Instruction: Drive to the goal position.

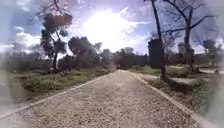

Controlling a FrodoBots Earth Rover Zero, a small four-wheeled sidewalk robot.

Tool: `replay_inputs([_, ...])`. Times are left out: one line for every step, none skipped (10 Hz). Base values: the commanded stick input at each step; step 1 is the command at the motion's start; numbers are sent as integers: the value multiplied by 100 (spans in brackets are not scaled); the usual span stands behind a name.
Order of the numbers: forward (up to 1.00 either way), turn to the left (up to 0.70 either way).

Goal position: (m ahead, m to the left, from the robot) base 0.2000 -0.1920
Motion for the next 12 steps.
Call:
replay_inputs([0, 0])
replay_inputs([0, -17])
replay_inputs([0, -47])
replay_inputs([0, -77])
replay_inputs([0, -79])
replay_inputs([0, 0])
replay_inputs([0, 0])
replay_inputs([39, 0])
replay_inputs([100, 0])
replay_inputs([100, 0])
replay_inputs([100, 0])
replay_inputs([100, 0])
